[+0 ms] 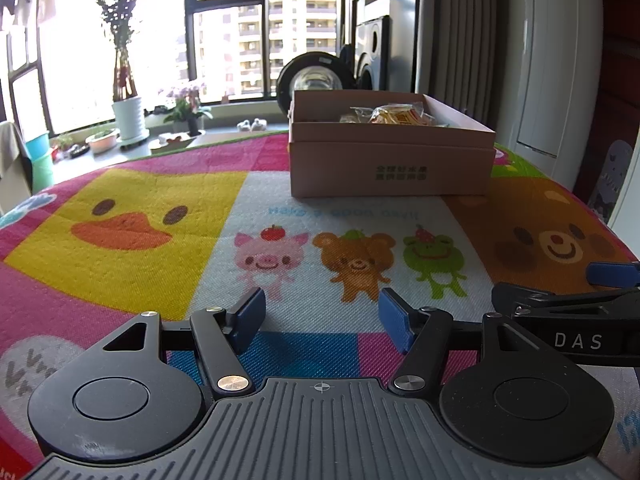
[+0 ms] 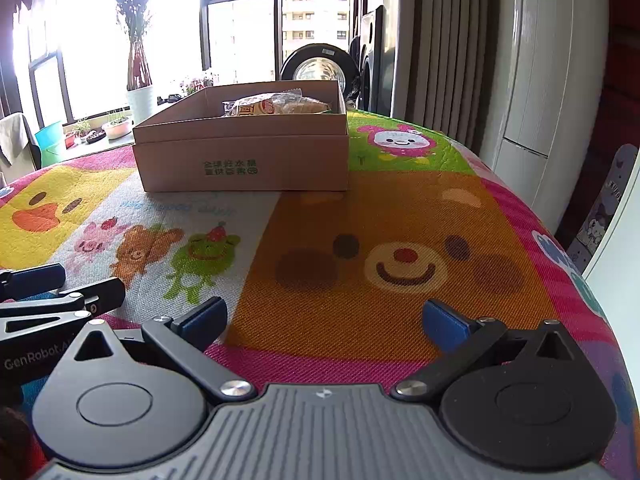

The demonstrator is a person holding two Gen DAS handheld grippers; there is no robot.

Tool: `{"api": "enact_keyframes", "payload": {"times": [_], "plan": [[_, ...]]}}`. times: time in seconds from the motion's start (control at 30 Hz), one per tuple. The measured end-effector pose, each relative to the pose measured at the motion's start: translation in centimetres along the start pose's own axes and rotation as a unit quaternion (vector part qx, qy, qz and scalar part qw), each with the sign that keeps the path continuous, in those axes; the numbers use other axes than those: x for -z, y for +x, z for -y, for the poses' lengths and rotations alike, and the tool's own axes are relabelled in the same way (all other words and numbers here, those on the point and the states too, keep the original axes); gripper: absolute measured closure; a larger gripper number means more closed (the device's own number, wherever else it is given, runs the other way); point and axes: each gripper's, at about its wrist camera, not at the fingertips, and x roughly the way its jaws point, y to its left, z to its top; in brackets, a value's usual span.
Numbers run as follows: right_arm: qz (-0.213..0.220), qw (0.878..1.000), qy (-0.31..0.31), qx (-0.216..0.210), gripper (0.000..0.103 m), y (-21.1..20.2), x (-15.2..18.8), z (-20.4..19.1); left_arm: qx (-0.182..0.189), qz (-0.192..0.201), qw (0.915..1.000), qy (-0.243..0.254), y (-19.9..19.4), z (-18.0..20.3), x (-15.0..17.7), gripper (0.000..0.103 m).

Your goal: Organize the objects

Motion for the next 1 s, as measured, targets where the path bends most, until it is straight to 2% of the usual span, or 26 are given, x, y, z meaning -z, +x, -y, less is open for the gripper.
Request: {"api": "enact_keyframes", "payload": {"times": [1.0], "plan": [[0.000, 1.000, 0.001, 0.001, 0.000, 0.09, 0.00, -0.16, 0.002, 0.000, 1.0000, -0.004, -0.06, 0.23, -0.01, 0.035]]}}
